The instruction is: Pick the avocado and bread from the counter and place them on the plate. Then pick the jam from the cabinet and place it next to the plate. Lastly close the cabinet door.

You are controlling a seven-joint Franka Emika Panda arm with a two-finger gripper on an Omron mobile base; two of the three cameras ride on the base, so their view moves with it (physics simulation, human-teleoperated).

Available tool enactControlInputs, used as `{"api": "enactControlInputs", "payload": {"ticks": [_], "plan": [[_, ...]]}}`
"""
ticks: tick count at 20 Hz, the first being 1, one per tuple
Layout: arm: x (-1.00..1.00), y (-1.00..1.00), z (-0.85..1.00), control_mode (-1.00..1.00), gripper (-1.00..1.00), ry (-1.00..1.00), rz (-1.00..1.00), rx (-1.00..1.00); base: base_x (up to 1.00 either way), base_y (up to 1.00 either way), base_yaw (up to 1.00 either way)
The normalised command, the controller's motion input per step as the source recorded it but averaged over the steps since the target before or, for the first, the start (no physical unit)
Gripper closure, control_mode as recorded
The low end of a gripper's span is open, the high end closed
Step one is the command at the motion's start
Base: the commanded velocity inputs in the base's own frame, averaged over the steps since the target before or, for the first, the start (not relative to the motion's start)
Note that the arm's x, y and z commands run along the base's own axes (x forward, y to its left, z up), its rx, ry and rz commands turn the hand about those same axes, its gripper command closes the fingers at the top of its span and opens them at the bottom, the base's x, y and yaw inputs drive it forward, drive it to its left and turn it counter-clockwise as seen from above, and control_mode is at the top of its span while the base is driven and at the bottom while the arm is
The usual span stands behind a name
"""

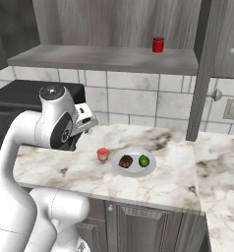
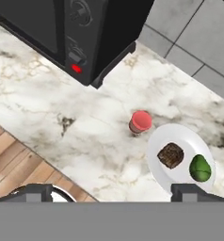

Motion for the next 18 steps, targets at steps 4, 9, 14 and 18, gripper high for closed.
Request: {"api": "enactControlInputs", "payload": {"ticks": [4, 9, 14, 18], "plan": [[-0.3, 0.03, 0.09, -1.0, -1.0, 0.01, 0.13, 0.0, 0.0, 0.0, 0.0], [-0.27, 0.06, 0.09, -1.0, -1.0, 0.01, 0.13, 0.0, 0.0, 0.0, 0.0], [-0.21, 0.11, 0.12, -1.0, -1.0, 0.02, 0.11, -0.03, 0.0, 0.0, 0.0], [-0.23, 0.06, 0.11, -1.0, -1.0, 0.0, 0.09, -0.05, 0.0, 0.0, 0.0]]}}
